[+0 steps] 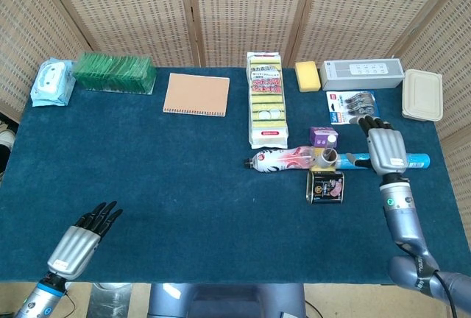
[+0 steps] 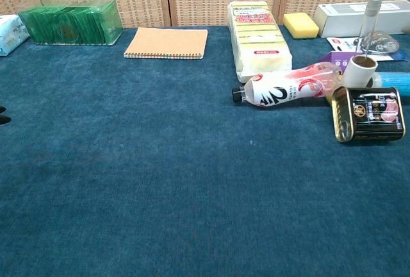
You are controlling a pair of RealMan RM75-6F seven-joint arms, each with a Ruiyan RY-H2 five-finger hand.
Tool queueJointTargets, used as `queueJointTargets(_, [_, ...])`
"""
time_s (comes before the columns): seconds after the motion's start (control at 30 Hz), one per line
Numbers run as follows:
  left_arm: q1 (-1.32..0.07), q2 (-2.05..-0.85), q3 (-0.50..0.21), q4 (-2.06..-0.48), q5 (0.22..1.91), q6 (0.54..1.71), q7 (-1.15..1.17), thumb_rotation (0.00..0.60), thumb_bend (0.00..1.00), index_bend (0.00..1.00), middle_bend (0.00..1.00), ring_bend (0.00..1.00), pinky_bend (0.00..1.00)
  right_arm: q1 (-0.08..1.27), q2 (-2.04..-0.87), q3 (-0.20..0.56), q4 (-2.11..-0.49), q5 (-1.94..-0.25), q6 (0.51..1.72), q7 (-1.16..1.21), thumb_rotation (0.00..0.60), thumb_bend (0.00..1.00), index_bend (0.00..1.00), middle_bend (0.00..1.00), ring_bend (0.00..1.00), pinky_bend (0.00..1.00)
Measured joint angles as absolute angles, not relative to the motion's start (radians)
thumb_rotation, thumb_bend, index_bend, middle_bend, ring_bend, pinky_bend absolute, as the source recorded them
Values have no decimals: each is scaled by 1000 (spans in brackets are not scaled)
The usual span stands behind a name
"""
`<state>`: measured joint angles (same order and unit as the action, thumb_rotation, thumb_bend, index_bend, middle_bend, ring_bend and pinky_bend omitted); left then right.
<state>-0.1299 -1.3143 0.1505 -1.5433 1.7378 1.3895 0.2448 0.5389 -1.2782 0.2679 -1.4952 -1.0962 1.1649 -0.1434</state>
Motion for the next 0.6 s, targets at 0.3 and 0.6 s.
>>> queueJointTargets(0.3, [-127, -1312, 148, -1542, 1744, 1403, 235, 600, 207, 32, 17, 22, 227, 433, -1218, 202, -1576, -1219, 1290, -116, 600, 245, 246, 247, 233, 264])
queueJointTargets(0.6, [-126, -1308, 151, -1540, 1753, 1410, 229, 600, 206, 31, 17, 22, 226, 283, -1181, 96, -1646, -1372, 1452, -49, 600, 246, 246, 248, 233, 264])
